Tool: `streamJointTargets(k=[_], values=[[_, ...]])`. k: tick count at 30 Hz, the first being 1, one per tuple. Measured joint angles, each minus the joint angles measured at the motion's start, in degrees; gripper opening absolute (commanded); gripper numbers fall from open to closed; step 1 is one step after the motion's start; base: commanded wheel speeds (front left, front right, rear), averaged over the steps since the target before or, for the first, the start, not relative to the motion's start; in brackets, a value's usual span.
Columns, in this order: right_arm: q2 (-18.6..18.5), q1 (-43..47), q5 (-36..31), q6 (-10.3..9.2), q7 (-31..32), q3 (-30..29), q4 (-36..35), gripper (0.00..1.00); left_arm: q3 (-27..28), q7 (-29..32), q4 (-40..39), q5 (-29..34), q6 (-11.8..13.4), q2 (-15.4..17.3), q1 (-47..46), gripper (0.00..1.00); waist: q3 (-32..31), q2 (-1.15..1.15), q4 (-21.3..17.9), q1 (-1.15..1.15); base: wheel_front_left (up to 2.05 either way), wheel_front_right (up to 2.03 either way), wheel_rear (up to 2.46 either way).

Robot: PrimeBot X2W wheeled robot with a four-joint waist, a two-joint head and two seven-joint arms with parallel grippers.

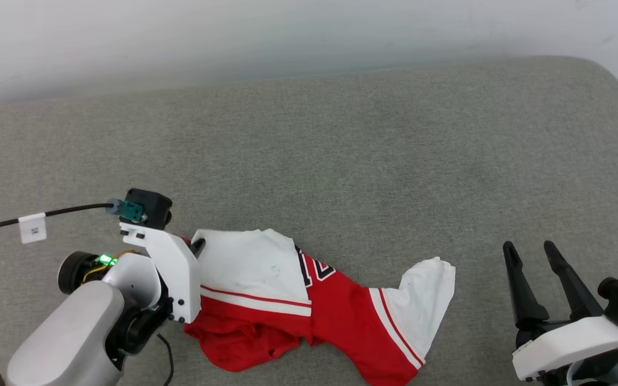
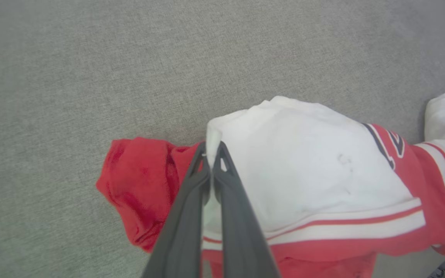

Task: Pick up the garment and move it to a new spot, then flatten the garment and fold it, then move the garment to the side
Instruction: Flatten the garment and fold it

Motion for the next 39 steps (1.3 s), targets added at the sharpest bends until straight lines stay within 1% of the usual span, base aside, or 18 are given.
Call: streamJointTargets(k=[2, 5, 7, 9, 12, 16, 20, 21, 22, 23, 24, 25, 27, 30, 34, 37, 39], values=[[0.00, 0.01, 0.00, 0.00, -0.02, -0.44, 0.11, 1.00, 0.51, -1.33, -0.59, 0.30, 0.46, 0.01, -0.21, 0.00, -0.22, 0.00, 0.43, 0.00, 0.00, 0.00, 0.00], [0.00, 0.01, 0.00, 0.00, -0.02, -0.88, 0.15, 1.00, 2.05, -4.13, -2.25, 0.92, 1.89, 0.36, -0.03, 0.00, -0.68, 0.00, 1.33, 0.00, 0.00, 0.00, 0.00], [0.00, 0.03, -0.02, 0.00, 0.00, -0.98, 0.14, 1.00, 4.01, -6.93, -3.74, 1.24, 3.99, 1.01, 1.10, 0.00, -1.08, 0.00, 1.93, 0.00, 0.00, 0.00, 0.00], [0.01, 0.10, -0.08, 0.00, 0.05, -1.19, 0.07, 1.00, 6.53, -9.88, -5.57, 1.19, 6.83, 1.85, 3.63, 0.00, -1.45, 0.00, 2.56, 0.00, 0.00, 0.00, 0.00], [0.01, 0.20, -0.24, 0.00, 0.09, -1.43, -0.11, 1.00, 10.16, -13.41, -7.92, -0.36, 10.54, 2.92, 9.65, 0.00, -1.83, 0.00, 3.34, 0.00, 0.00, 0.00, 0.00], [0.01, 0.35, -0.24, 0.00, 0.19, -1.76, -0.33, 1.00, 13.93, -16.61, -8.47, -3.92, 13.91, 3.02, 19.44, 0.00, -1.73, 0.00, 4.20, 0.00, 0.00, 0.00, 0.00], [0.01, 0.36, -0.26, 0.00, 0.26, -1.92, -0.31, 1.00, 15.93, -18.66, -6.38, -7.90, 14.88, 0.44, 26.04, 0.00, -1.53, 0.00, 4.75, 0.00, 0.00, 0.00, 0.00], [0.01, 0.34, -0.26, 0.00, 0.32, -1.92, -0.31, 1.00, 16.07, -18.85, -5.56, -8.84, 14.86, -0.47, 27.07, 0.00, -1.48, 0.00, 4.84, 0.00, 0.00, 0.00, 0.00], [0.01, 0.30, -0.29, 0.00, 0.34, -1.89, -0.31, 1.00, 15.92, -18.86, -4.54, -9.46, 14.34, -1.04, 27.74, 0.00, -1.44, 0.00, 4.90, 0.00, 0.00, 0.00, 0.00], [0.01, 0.25, -0.34, 0.00, 0.56, -1.93, -0.25, 1.00, 15.86, -18.96, -3.49, -9.98, 13.76, -1.66, 28.10, 0.23, -1.46, 0.00, 4.93, 0.00, 0.00, 0.00, 0.00], [0.01, 0.19, -0.46, 0.00, 0.68, -1.94, -0.18, 1.00, 15.61, -19.00, -2.71, -10.36, 13.23, -2.27, 28.14, 0.82, -1.55, 0.00, 4.95, 0.00, 0.00, 0.00, 0.00], [0.01, 0.18, -0.71, 0.00, 0.70, -2.03, -0.16, 1.00, 15.40, -19.52, -2.09, -10.26, 12.72, -2.55, 28.06, 1.00, -1.68, 0.00, 4.95, 0.00, 0.00, 0.00, 0.00], [0.01, 0.18, -0.87, 0.00, 0.78, -2.43, -0.12, 1.00, 15.21, -21.21, -1.32, -9.50, 12.37, -3.05, 27.54, 1.00, -2.01, 0.00, 5.04, 0.00, 0.00, 0.00, 0.00], [0.01, 0.20, -1.00, 0.00, 1.19, -2.64, -0.11, 1.00, 15.34, -26.08, -0.08, -6.61, 11.98, -3.44, 25.81, 1.00, -2.70, 0.00, 5.08, 0.00, 0.00, 0.00, 0.00], [0.01, 0.42, -1.31, 0.00, 1.35, -3.11, -0.03, 1.00, 14.86, -32.14, -0.34, -2.65, 11.57, -3.69, 24.42, 1.00, -3.89, 0.00, 4.98, 0.00, 0.00, 0.00, 0.00], [0.01, 0.97, -1.34, 0.00, 1.76, -3.19, -0.03, 1.00, 13.86, -34.35, -1.31, 0.33, 12.36, -3.55, 23.74, 1.00, -4.93, 0.00, 4.76, 0.00, 0.00, 0.00, 0.00], [0.01, 1.32, -1.44, 0.00, 1.85, -3.30, -0.05, 1.00, 12.35, -33.99, -2.42, 1.78, 12.55, -3.27, 23.49, 1.00, -5.60, 0.00, 4.60, 0.00, 0.00, 0.00, 0.00]])
